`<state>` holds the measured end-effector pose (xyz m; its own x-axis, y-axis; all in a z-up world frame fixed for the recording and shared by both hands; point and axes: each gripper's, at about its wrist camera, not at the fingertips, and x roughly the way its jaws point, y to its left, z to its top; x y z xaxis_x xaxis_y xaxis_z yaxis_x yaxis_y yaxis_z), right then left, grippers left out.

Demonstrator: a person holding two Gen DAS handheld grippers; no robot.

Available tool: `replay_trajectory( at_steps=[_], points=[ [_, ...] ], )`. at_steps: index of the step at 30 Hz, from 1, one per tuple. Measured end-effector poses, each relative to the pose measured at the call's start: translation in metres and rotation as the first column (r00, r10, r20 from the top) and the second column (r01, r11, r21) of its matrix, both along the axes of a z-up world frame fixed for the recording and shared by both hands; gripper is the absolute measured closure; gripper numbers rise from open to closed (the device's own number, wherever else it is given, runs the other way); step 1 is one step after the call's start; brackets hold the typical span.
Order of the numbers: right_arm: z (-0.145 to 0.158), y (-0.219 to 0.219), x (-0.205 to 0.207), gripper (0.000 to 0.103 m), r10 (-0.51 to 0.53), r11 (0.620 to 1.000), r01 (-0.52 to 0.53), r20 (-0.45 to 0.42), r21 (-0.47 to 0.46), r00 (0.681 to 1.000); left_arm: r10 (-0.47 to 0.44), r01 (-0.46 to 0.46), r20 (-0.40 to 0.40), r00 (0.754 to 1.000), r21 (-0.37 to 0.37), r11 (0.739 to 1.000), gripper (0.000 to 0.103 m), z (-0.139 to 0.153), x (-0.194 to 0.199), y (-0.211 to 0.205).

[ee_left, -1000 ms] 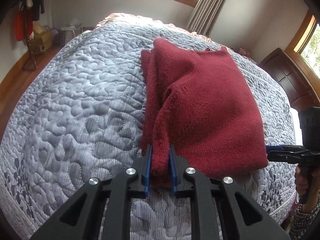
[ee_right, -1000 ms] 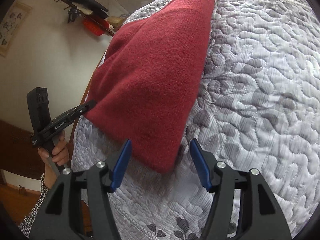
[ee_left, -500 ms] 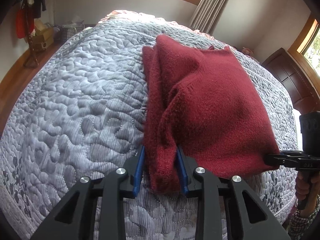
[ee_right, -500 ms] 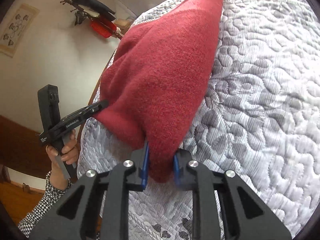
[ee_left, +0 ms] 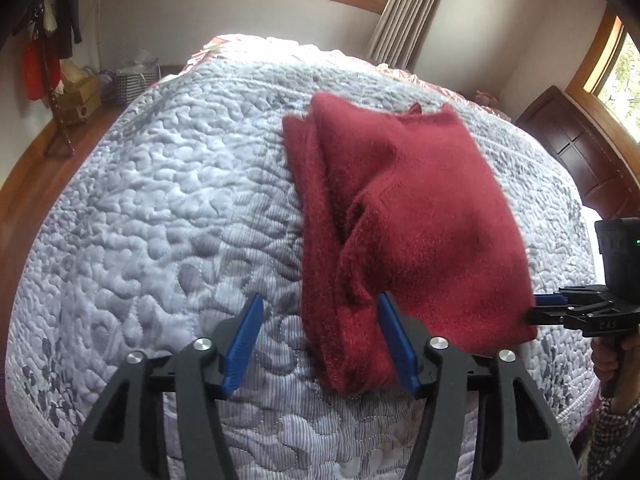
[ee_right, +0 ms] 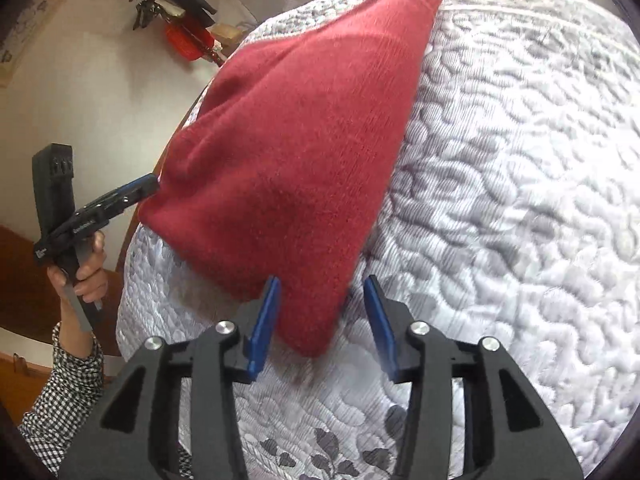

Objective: Fold small clothes

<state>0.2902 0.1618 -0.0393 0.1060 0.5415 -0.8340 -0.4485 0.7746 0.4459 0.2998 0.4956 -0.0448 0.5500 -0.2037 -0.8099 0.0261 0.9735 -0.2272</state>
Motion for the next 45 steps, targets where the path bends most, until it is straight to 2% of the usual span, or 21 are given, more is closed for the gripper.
replay_trajectory(
  at_steps=[2,4,9,13,14,15,16,17,18,20,22,24,25,27,29,33,37,39,43,45],
  points=[
    [0.01,-0.005,0.012,0.055,-0.034,0.999,0.035,0.023,-0.02,0.999,0.012,-0.013,0.025,1.0,0.04,0.999,0.033,0.015,0.016,0.003],
    [0.014,-0.006,0.027,0.055,-0.073,0.996,0.075,0.036,-0.044,0.997,0.001,-0.001,0.01,1.0,0.037,0.999,0.033,0.019,0.041,0.001],
    [0.011,-0.005,0.065,0.054,-0.151,0.987,0.152,0.022,-0.055,0.988,0.008,-0.006,-0.063,0.998,0.024,1.0,0.034,0.004,0.105,-0.011],
    [0.006,0.006,0.079,0.052,-0.164,0.985,0.164,0.013,-0.047,0.986,0.016,-0.017,-0.1,0.995,-0.006,1.0,0.037,-0.009,0.143,-0.017],
    [0.004,0.007,0.08,0.051,-0.164,0.985,0.164,0.012,-0.044,0.986,0.012,-0.015,-0.107,0.994,-0.024,1.0,0.04,-0.012,0.149,-0.018],
    [0.002,0.008,0.082,0.051,-0.163,0.986,0.164,0.011,-0.044,0.986,0.008,-0.012,-0.116,0.993,-0.041,0.999,0.049,-0.014,0.153,-0.018],
    [0.0,0.011,0.085,0.05,-0.162,0.986,0.162,0.012,-0.045,0.987,0.01,-0.016,-0.127,0.992,-0.046,0.999,0.063,-0.017,0.158,-0.019],
    [-0.002,0.013,0.085,0.049,-0.16,0.986,0.161,0.015,-0.047,0.987,0.026,-0.03,-0.129,0.991,-0.03,0.999,0.072,-0.018,0.162,-0.02],
    [-0.004,0.012,0.085,0.049,-0.16,0.986,0.161,0.019,-0.048,0.987,0.032,-0.035,-0.126,0.992,-0.026,0.999,0.087,-0.019,0.164,-0.02],
    [-0.005,0.013,0.085,0.049,-0.156,0.986,0.157,0.027,-0.046,0.987,0.041,-0.047,-0.104,0.994,-0.053,0.998,0.089,-0.013,0.16,-0.017],
    [-0.006,0.014,0.082,0.049,-0.153,0.987,0.155,0.036,-0.042,0.988,0.047,-0.05,-0.047,0.998,-0.072,0.996,0.09,0.001,0.15,-0.011],
    [-0.005,0.016,0.079,0.048,-0.142,0.989,0.144,0.051,-0.039,0.989,0.065,-0.065,-0.006,0.998,-0.1,0.993,0.09,0.007,0.141,-0.001],
    [-0.004,0.017,0.079,0.048,-0.136,0.99,0.139,0.056,-0.036,0.989,0.076,-0.077,-0.016,0.997,-0.095,0.992,0.091,0.002,0.139,0.003],
    [-0.006,0.027,0.078,0.048,-0.136,0.99,0.138,0.052,-0.03,0.989,0.089,-0.091,-0.067,0.994,-0.03,0.995,0.09,-0.018,0.144,0.002],
    [-0.008,0.032,0.079,0.046,-0.136,0.99,0.138,0.051,-0.039,0.989,0.095,-0.095,-0.105,0.99,0.002,0.995,0.089,-0.038,0.148,0.0],
    [-0.011,0.041,0.08,0.043,-0.137,0.988,0.141,0.061,-0.068,0.989,0.094,-0.094,-0.099,0.991,-0.001,0.996,0.086,-0.039,0.146,0.0],
    [-0.007,0.041,0.082,0.043,-0.135,0.987,0.14,0.066,-0.075,0.989,0.101,-0.102,-0.097,0.99,-0.009,0.995,0.07,-0.027,0.136,0.005],
    [-0.005,0.039,0.08,0.042,-0.131,0.988,0.136,0.069,-0.073,0.989,0.101,-0.104,-0.096,0.99,-0.03,0.994,0.065,-0.02,0.125,0.009],
    [0.002,0.031,0.072,0.042,-0.122,0.991,0.126,0.082,-0.042,0.989,0.061,-0.064,-0.078,0.995,-0.032,0.997,0.048,-0.01,0.098,0.01],
    [0.004,0.029,0.067,0.04,-0.117,0.992,0.12,0.08,-0.028,0.99,0.024,-0.03,-0.082,0.996,-0.081,0.996,0.041,-0.008,0.086,0.01]
  ],
)
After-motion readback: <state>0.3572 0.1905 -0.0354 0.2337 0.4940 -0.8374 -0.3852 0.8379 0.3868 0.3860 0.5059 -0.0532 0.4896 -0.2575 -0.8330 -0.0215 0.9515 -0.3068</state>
